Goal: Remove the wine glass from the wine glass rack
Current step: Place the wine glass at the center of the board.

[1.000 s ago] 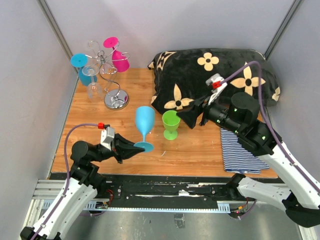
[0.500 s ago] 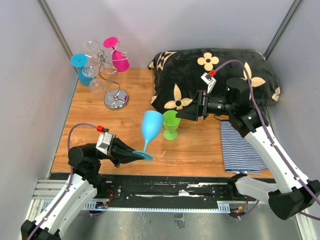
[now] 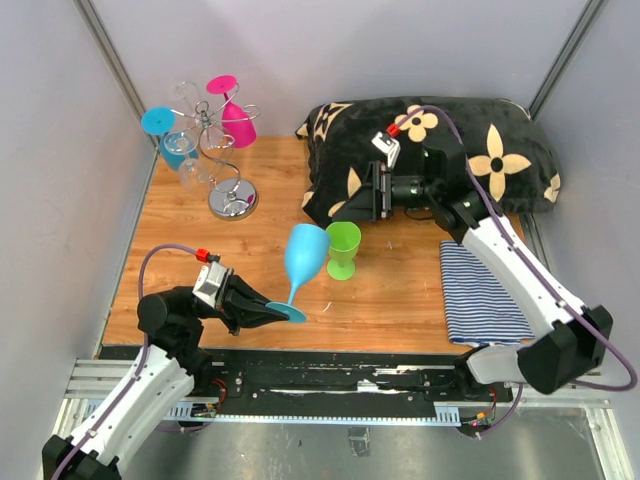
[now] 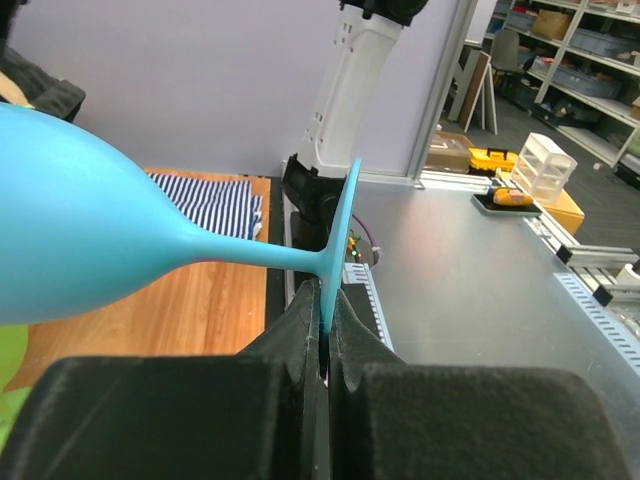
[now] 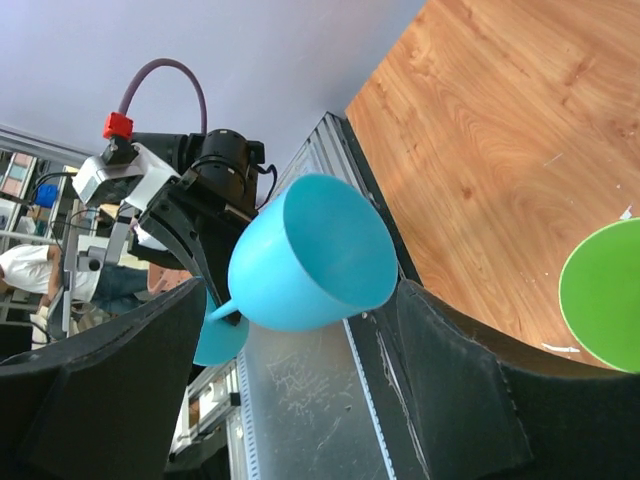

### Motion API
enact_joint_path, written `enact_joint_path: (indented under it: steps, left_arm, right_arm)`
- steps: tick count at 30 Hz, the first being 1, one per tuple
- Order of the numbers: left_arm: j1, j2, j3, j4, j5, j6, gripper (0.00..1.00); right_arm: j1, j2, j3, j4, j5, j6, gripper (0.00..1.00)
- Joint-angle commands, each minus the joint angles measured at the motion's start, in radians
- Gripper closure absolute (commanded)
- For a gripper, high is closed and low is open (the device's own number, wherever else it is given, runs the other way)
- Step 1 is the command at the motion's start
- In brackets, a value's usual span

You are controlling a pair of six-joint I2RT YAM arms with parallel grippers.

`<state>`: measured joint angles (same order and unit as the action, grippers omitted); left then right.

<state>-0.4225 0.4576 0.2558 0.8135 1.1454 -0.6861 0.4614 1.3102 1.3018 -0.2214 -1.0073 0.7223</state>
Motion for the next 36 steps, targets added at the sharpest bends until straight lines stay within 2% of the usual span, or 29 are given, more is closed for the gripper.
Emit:
enact_joint_path:
  steps: [1, 3, 6, 13, 16, 20, 22, 23, 24, 29, 32, 36]
  left_arm:
    - [-0.012, 0.005, 0.017, 0.043, 0.014, 0.007, 1.00]
    - [-0.012, 0.010, 0.022, 0.042, 0.015, 0.012, 1.00]
    - [-0.012, 0.021, 0.027, 0.041, 0.016, 0.021, 0.99]
    - [-0.012, 0.018, 0.035, 0.000, 0.011, 0.063, 1.00]
    - [-0.012, 0.007, 0.038, -0.061, -0.005, 0.114, 1.00]
    - [-0.012, 0.001, 0.066, -0.226, -0.032, 0.210, 0.99]
    - [-0.013, 0.001, 0.077, -0.275, -0.048, 0.237, 0.99]
    - [-0.012, -0.001, 0.084, -0.301, -0.057, 0.251, 0.97]
    - [-0.012, -0.002, 0.088, -0.323, -0.066, 0.262, 0.90]
    - [-0.012, -0.038, 0.110, -0.439, -0.151, 0.315, 0.37]
    - [-0.012, -0.083, 0.111, -0.490, -0.205, 0.333, 0.18]
    - [-0.012, -0.153, 0.113, -0.544, -0.275, 0.343, 0.01]
  right_arm:
    - [0.048, 0.084, 0.129, -0.049, -0.049, -0.029, 0.23]
    - [0.097, 0.130, 0.168, -0.063, -0.097, -0.053, 0.25]
    - [0.172, 0.194, 0.227, -0.147, -0.161, -0.109, 0.33]
    - [0.209, 0.176, 0.211, -0.138, -0.214, -0.123, 0.49]
    - [0.209, 0.157, 0.200, -0.119, -0.237, -0.120, 0.59]
    - [0.209, 0.133, 0.176, -0.086, -0.254, -0.110, 0.83]
    - [0.209, 0.113, 0.168, -0.080, -0.240, -0.124, 0.98]
    - [0.208, 0.100, 0.161, -0.080, -0.219, -0.136, 0.99]
    - [0.209, 0.081, 0.153, -0.081, -0.194, -0.153, 0.99]
    - [0.209, -0.006, 0.136, -0.167, -0.027, -0.280, 0.99]
    - [0.209, -0.043, 0.141, -0.280, 0.095, -0.367, 0.99]
    - [0.217, -0.082, 0.122, -0.408, 0.195, -0.436, 0.99]
